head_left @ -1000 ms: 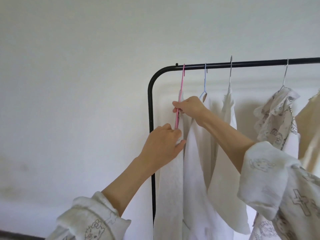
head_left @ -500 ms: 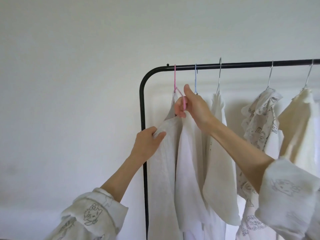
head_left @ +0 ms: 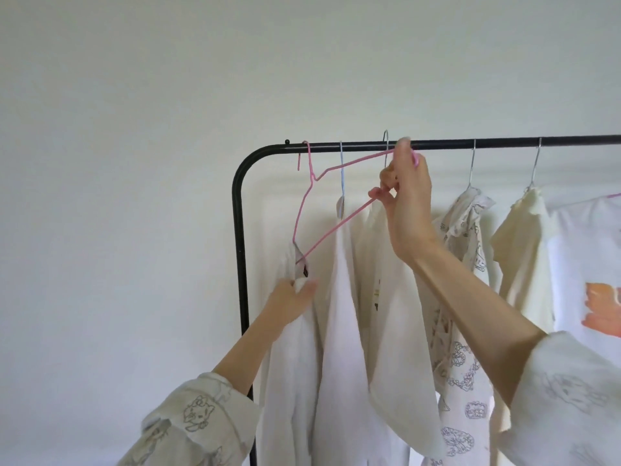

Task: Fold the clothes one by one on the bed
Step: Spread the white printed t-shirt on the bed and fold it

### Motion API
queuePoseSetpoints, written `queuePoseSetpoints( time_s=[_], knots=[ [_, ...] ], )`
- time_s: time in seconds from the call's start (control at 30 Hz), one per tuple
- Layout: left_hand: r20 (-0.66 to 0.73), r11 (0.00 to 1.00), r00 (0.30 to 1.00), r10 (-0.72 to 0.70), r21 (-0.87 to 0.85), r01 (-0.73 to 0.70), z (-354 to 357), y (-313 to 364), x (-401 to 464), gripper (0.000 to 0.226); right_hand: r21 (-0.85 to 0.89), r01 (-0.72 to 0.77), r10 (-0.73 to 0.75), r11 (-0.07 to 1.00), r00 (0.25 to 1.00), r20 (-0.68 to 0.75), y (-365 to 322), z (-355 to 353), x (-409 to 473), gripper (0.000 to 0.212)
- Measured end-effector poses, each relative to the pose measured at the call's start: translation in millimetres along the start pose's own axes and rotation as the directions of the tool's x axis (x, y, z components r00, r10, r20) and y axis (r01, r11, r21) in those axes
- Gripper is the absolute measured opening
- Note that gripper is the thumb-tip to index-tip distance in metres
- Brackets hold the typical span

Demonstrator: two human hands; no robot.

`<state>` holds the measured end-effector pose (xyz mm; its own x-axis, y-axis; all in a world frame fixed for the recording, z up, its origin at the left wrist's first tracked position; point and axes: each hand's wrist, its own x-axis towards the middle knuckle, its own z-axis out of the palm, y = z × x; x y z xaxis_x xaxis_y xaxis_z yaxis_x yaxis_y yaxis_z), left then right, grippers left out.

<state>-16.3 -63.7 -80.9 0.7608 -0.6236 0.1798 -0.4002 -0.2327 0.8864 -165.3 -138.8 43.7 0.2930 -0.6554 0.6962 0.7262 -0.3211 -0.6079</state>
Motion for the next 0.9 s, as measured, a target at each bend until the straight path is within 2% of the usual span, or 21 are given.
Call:
queuePoseSetpoints(
  time_s=[0.07, 0.13, 0.23, 0.3, 0.4, 0.53, 0.6, 0.63, 0.7, 0.73, 0.83, 0.9],
  knots=[
    [0.044, 0.996, 0.998, -0.055, 0.072, 0.052, 6, -10, 2, 0.029, -0.092, 0.055, -0.06, 0.994, 0.996, -0.06, 6, -5, 6, 0.024],
    [0.029, 0.988, 0.992, -0.126, 0.091, 0.123, 10, -23, 7, 0.04, -0.071, -0.004, -0.001, 0.997, 0.998, -0.065, 11, -9, 11, 0.023],
    [-0.044, 0.977, 0.983, -0.177, 0.116, 0.181, 5, -35, 9, 0.017, -0.048, -0.183, 0.183, 0.982, 0.983, -0.004, 25, -8, 5, 0.029],
    [-0.102, 0.977, 0.974, -0.203, 0.041, 0.208, -5, -38, 8, 0.026, -0.118, -0.226, 0.231, 0.967, 0.973, 0.029, 41, -3, -6, 0.028],
    [-0.15, 0.976, 0.965, -0.213, -0.081, 0.203, -28, -37, 8, 0.025, -0.34, -0.173, 0.211, 0.924, 0.974, 0.079, 58, 5, -27, 0.021],
    [-0.192, 0.948, 0.952, -0.24, -0.257, 0.188, -59, -26, -2, 0.016, -0.493, -0.083, 0.173, 0.866, 0.975, 0.139, 58, 17, -47, 0.033],
    [-0.192, 0.931, 0.944, -0.267, -0.303, 0.202, -75, -23, -14, 0.013, -0.527, -0.123, 0.248, 0.841, 0.953, 0.172, 61, 24, -64, 0.016],
    [-0.186, 0.923, 0.943, -0.275, -0.325, 0.205, -80, -19, -19, 0.011, -0.553, -0.174, 0.315, 0.815, 0.933, 0.171, 62, 24, -72, 0.013],
    [-0.188, 0.912, 0.943, -0.274, -0.363, 0.192, -94, -15, -34, 0.014, -0.599, -0.262, 0.448, 0.757, 0.875, 0.184, 71, 25, -95, 0.06],
    [-0.191, 0.909, 0.944, -0.268, -0.376, 0.182, -100, -15, -45, 0.02, -0.64, -0.297, 0.514, 0.708, 0.839, 0.18, 78, 26, -108, 0.07],
    [-0.148, 0.92, 0.966, -0.214, -0.364, 0.148, -116, -13, -76, 0.026, -0.744, -0.305, 0.686, 0.594, 0.674, 0.272, 86, 35, -142, 0.077],
    [-0.124, 0.94, 0.976, -0.181, -0.313, 0.134, -127, -13, -99, 0.021, -0.746, -0.212, 0.703, 0.631, 0.562, 0.435, 84, 53, -164, 0.074]
  ],
)
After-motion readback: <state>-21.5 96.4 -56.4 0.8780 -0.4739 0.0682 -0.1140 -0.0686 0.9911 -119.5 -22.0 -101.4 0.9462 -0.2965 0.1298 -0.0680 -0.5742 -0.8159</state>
